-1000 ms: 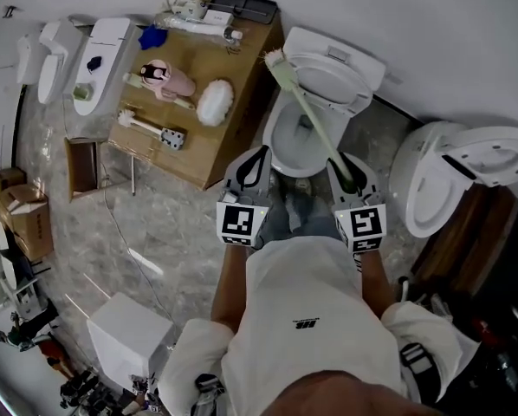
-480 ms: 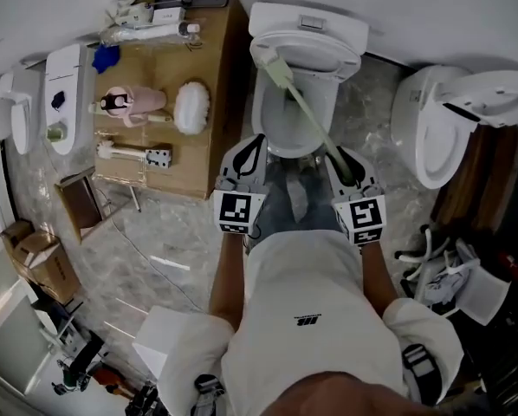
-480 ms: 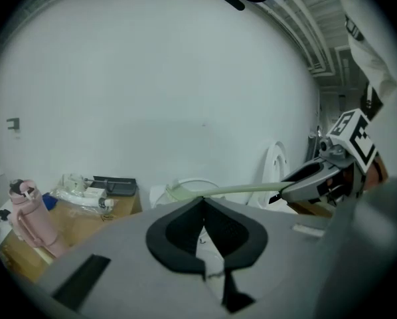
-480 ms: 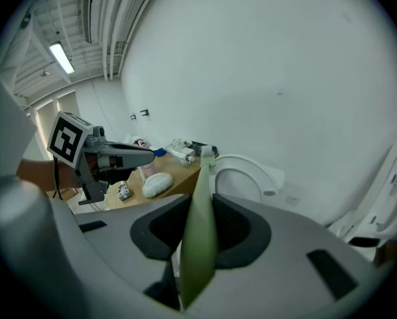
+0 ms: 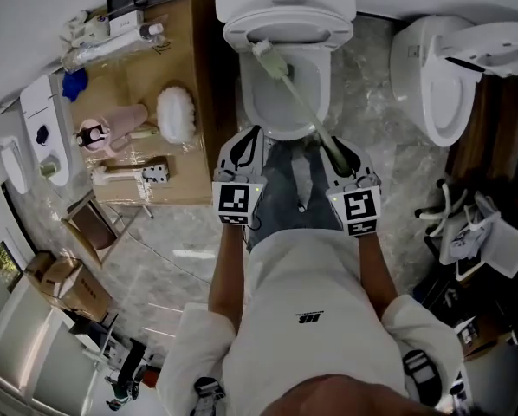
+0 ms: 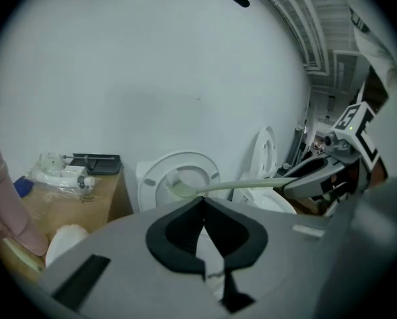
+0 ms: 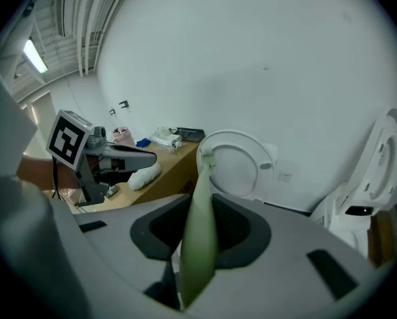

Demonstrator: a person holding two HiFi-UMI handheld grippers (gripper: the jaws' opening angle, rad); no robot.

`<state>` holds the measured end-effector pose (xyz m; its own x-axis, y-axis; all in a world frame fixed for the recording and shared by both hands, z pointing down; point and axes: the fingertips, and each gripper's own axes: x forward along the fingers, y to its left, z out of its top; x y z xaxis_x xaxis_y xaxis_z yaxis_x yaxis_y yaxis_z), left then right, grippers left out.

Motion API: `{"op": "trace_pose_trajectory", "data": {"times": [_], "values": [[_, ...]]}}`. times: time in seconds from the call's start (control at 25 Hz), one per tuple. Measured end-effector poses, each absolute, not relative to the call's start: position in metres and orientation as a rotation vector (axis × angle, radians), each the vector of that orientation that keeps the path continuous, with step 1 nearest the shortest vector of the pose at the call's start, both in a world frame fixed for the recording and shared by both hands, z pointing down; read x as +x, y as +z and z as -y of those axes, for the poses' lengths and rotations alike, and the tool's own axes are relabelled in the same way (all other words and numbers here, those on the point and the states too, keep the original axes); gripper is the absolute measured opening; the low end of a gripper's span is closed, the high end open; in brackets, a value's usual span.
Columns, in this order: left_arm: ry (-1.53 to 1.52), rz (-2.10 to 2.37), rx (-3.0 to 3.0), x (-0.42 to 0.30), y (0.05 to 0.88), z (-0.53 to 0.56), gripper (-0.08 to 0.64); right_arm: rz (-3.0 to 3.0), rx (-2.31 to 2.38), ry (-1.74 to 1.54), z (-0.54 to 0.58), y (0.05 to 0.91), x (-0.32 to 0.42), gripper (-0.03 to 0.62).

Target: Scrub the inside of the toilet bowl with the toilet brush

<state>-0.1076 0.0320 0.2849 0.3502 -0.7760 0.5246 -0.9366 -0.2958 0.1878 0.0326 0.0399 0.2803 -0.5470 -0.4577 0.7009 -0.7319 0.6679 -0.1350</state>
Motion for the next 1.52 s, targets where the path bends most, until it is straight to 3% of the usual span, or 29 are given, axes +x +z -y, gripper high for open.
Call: {"op": "trace_pose_trajectory", "data": {"times": [1.52], "values": [[0.579,1.298,2.057,-0.052,0.520,-0.063,0.009,1.984,0.917,0.827,-0.078,0.534,0.068,0.092]]}}
